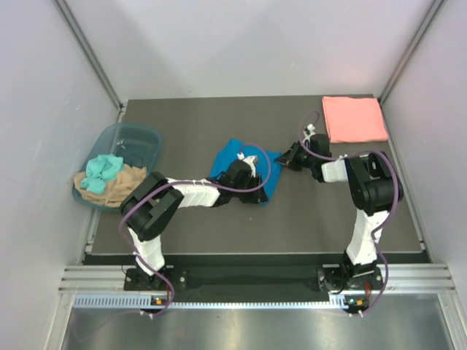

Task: Fold and stack the t-shirts
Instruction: Neatly place the folded tshirt to the corner

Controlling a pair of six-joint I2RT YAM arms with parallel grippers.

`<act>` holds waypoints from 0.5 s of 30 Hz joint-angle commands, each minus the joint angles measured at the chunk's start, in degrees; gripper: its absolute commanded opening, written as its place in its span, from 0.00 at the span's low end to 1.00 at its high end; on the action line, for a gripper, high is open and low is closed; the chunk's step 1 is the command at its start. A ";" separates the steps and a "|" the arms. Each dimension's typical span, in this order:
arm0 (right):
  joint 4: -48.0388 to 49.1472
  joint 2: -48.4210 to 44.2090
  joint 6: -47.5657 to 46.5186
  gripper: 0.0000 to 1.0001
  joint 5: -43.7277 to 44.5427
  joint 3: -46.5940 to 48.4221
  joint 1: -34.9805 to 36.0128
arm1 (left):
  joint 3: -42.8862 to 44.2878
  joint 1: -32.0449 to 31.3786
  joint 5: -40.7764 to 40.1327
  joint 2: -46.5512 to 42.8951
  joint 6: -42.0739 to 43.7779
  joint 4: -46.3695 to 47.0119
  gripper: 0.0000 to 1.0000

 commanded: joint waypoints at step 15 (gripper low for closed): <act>-16.48 -2.42 -28.41 0.00 -15.44 16.55 -5.61 | 10.39 6.35 7.59 -10.06 5.48 -30.98 0.48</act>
